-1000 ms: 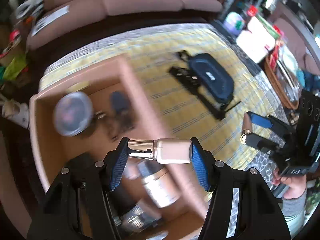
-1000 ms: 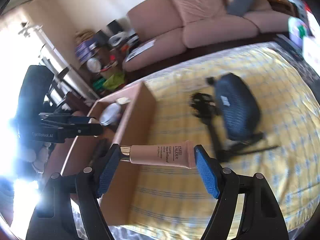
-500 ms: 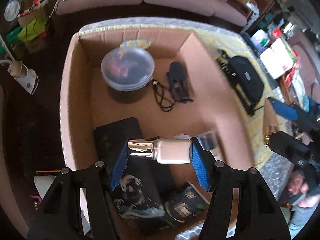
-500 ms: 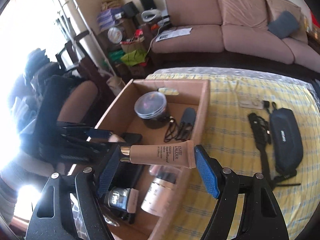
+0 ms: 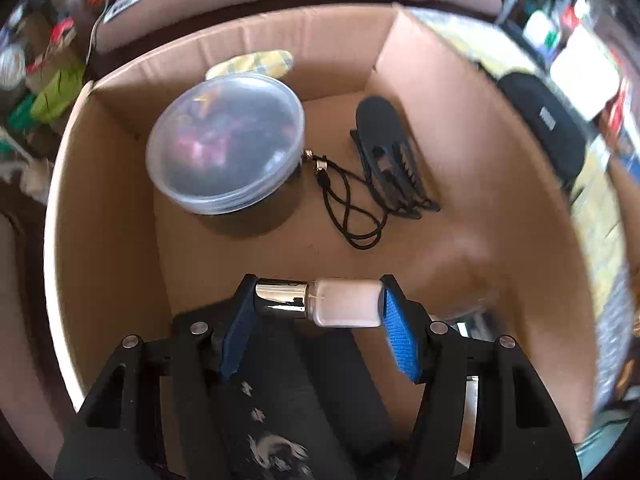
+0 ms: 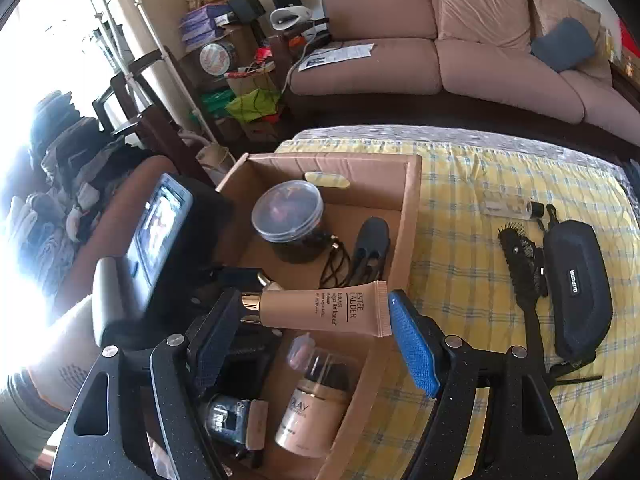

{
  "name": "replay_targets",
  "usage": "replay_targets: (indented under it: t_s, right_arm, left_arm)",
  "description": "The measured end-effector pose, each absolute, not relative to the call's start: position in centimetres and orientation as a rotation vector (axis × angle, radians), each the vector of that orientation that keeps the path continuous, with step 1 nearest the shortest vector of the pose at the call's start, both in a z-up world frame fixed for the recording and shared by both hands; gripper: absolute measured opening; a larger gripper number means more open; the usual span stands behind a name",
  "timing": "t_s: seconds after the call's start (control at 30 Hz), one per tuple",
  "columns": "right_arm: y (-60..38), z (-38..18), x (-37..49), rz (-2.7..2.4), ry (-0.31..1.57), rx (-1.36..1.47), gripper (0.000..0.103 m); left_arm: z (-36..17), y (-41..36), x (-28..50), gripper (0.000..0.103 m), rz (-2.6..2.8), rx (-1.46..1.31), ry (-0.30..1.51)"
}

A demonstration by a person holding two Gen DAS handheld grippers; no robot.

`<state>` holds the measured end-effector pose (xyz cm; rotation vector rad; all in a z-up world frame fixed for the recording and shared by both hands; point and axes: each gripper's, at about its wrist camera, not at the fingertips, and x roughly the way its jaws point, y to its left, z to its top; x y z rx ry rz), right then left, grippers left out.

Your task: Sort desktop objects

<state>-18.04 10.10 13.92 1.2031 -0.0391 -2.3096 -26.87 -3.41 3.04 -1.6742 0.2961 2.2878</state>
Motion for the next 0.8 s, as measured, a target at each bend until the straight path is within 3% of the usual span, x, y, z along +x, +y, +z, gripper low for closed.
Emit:
replay_targets:
  t_s: [0.13, 0.27, 0.33, 0.4, 0.57, 0.8]
  right_arm:
    - [10.1, 13.5, -18.5, -2.311, -0.03, 1.209, 0.076]
    - [9.7, 13.1, -19.0, -2.319, -0.017, 1.217, 0.076]
    - [9.5, 12.9, -19.3, -2.322, -0.018, 1.22, 0.076]
    - [9.3, 12.8, -19.5, -2.326, -0.015, 1.223, 0.076]
    - [8.2, 12.9, -20.2, -2.314, -0.024, 1.215, 0.076]
    - [5.2, 11.8, -20.4, -2.328, 0.201, 1.262, 0.076]
  left_arm:
    - [2.4, -2.9, -26.7, 0.064, 2.293, -1.669, 0.383]
    - [4.2, -4.5, -26.2, 0.081, 2.292, -1.647, 0.207]
    - [5.6, -5.5, -25.6, 0.08, 2.268, -1.613, 0.115]
    - [7.5, -6.7, -24.6, 0.087, 2.289, -1.577, 0.075]
    - [12.2, -10.6, -22.4, 0.089, 2.321, -1.444, -0.042]
    - [15.8, -15.0, -21.6, 0.09, 2.36, -1.348, -0.244]
